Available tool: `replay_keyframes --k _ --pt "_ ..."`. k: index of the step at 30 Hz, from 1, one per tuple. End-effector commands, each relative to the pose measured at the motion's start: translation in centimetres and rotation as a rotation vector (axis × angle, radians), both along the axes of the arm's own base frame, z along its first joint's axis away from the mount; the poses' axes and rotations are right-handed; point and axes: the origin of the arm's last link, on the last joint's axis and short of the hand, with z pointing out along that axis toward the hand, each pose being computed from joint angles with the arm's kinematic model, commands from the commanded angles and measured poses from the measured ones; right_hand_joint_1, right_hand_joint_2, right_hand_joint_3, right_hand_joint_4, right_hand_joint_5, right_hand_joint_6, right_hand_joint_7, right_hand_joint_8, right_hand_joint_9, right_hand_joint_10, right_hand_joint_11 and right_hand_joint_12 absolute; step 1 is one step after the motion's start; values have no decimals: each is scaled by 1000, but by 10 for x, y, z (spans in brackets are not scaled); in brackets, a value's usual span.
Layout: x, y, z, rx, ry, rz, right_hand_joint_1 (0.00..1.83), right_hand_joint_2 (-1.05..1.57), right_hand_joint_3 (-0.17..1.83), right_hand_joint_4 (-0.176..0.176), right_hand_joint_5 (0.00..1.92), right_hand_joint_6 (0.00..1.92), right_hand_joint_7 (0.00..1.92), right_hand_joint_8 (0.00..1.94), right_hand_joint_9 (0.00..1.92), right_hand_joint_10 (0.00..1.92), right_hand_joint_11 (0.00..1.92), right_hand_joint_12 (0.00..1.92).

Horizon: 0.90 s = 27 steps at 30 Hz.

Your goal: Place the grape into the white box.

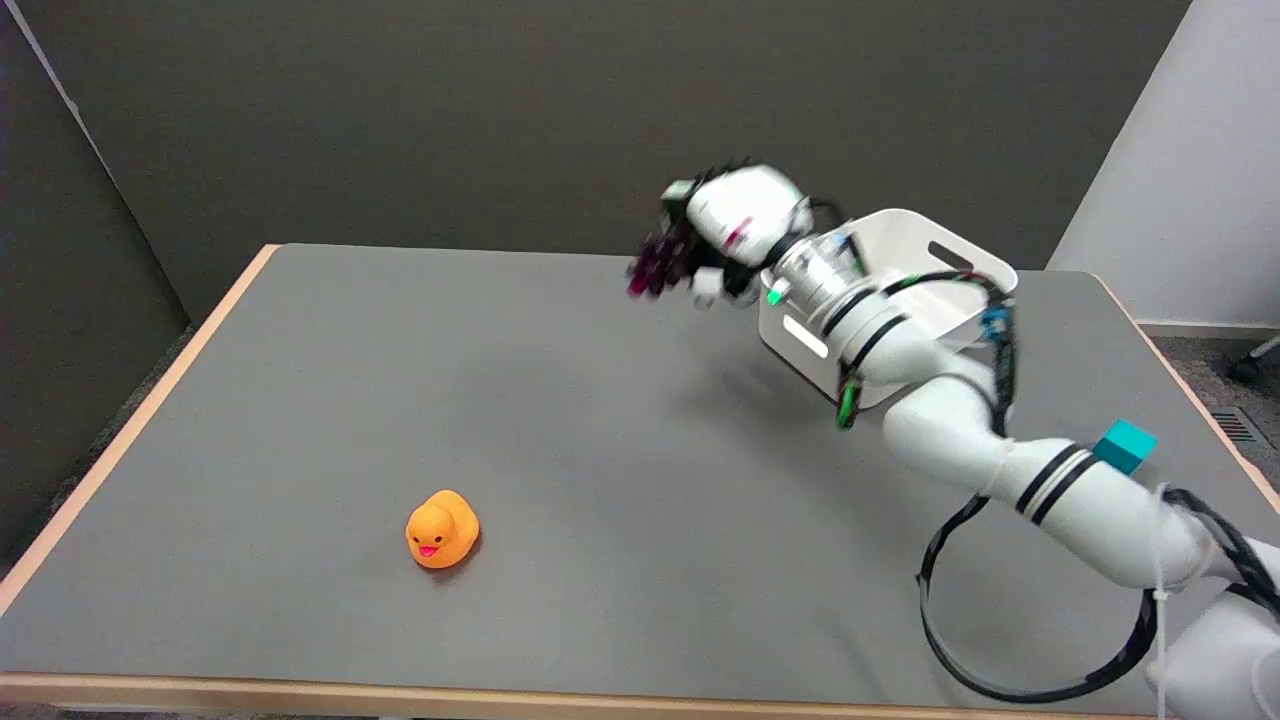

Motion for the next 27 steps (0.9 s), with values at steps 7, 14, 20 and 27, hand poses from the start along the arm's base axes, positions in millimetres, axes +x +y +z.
replay_keyframes --k 7,14,20,27 --pt "57 49 191 -533 -93 170 1196 973 572 -130 637 1479 887 1465 906 1663 956 1921" --pt "-5 44 207 -581 -118 -14 1193 973 574 -126 635 1487 885 1466 904 1663 954 1921" --pt "-37 32 197 -556 -106 -116 1192 972 577 -122 636 1489 884 1465 903 1659 950 1921" --pt "-32 28 187 -526 -142 -104 1179 1093 393 -175 662 1513 715 1532 892 1674 909 1921"
